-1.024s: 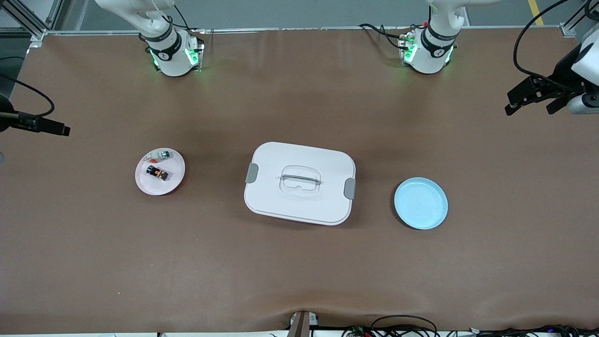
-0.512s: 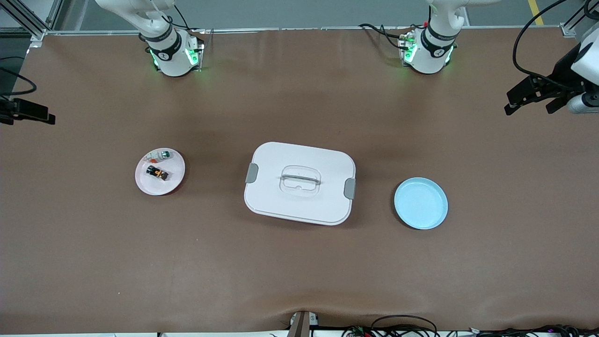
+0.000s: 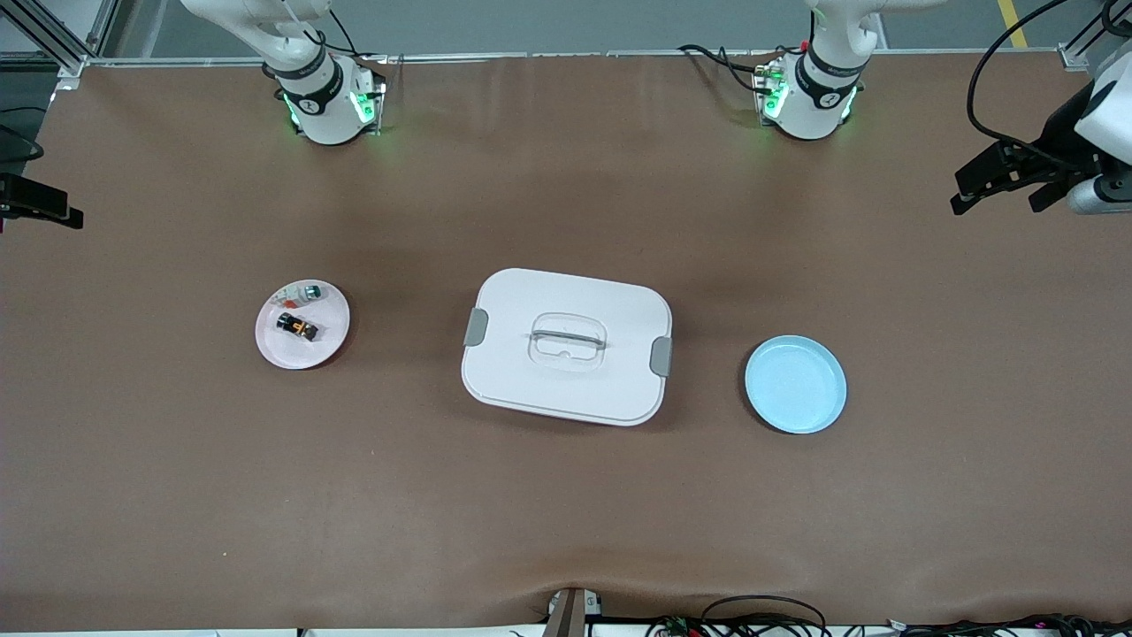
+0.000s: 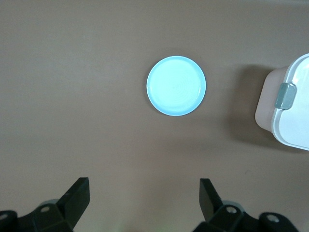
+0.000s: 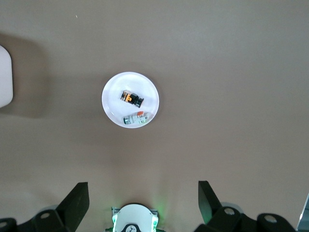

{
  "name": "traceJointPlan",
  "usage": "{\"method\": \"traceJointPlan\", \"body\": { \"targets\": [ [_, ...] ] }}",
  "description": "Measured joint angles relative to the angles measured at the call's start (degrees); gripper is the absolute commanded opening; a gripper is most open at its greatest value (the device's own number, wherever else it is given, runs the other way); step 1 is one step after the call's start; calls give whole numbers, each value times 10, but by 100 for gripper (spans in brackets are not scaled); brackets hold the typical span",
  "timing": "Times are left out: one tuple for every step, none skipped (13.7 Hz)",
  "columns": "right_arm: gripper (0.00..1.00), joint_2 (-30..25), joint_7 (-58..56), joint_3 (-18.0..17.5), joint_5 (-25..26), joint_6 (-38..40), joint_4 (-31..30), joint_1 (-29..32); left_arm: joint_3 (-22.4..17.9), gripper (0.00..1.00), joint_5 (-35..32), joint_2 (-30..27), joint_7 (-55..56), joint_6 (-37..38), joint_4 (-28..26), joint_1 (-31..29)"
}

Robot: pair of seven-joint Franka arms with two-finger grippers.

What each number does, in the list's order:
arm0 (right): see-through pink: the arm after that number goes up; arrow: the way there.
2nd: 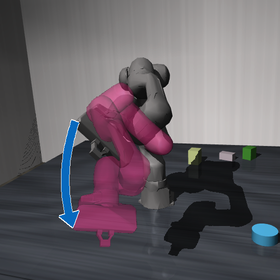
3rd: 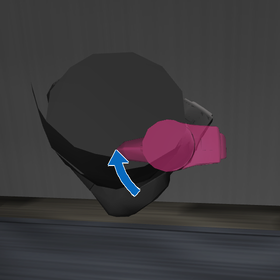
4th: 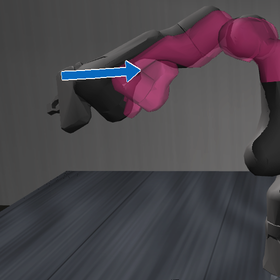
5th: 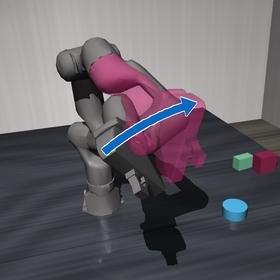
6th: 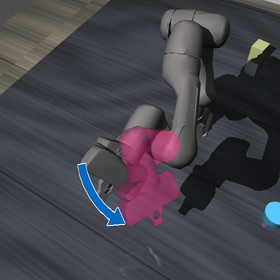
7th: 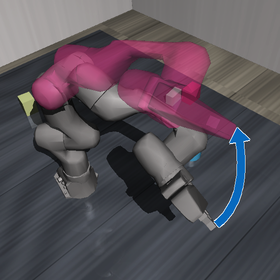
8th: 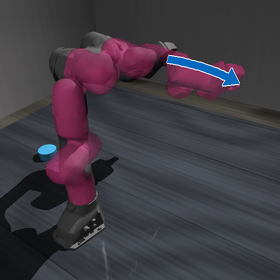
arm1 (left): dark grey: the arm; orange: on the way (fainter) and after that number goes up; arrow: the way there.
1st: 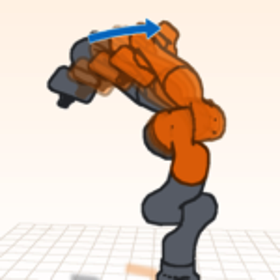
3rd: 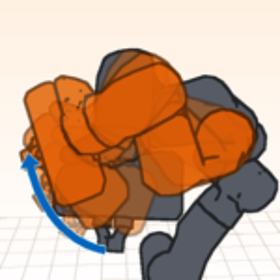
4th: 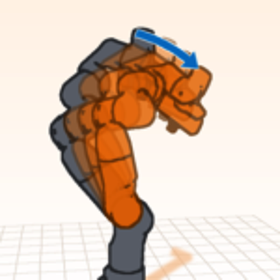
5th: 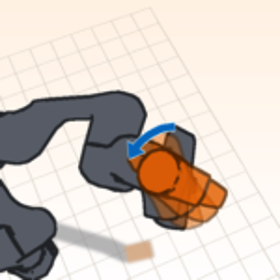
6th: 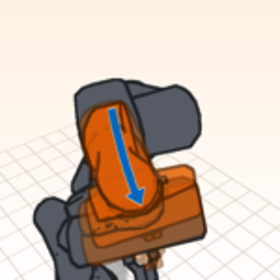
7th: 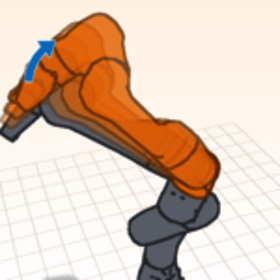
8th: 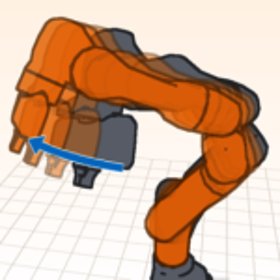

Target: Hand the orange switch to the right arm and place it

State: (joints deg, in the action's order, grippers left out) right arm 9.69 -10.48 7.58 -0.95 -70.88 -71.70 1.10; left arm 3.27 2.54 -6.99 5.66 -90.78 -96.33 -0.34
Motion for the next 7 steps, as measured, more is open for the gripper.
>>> {"method": "traceJointPlan", "body": {
  "targets": [
    [100,-4,7,0,0,0,0,0,0,100,0,0,0,0,0,0],
    [100,-7,12,-1,0,-1,-1,0,0,100,0,0,0,0,0,0],
    [100,-9,15,-2,0,-4,-1,-1,0,100,0,0,0,0,0,0],
    [100,-10,17,-3,0,-9,-3,-2,0,100,0,0,0,0,0,0],
    [100,-13,19,-4,0,-16,-9,-3,0,100,0,0,0,0,0,0],
    [100,-19,20,-4,0,-27,-20,-3,0,100,0,0,0,0,0,0],
    [100,-27,20,-4,0,-42,-35,-3,0,100,0,0,0,0,0,0]
  ]
}}
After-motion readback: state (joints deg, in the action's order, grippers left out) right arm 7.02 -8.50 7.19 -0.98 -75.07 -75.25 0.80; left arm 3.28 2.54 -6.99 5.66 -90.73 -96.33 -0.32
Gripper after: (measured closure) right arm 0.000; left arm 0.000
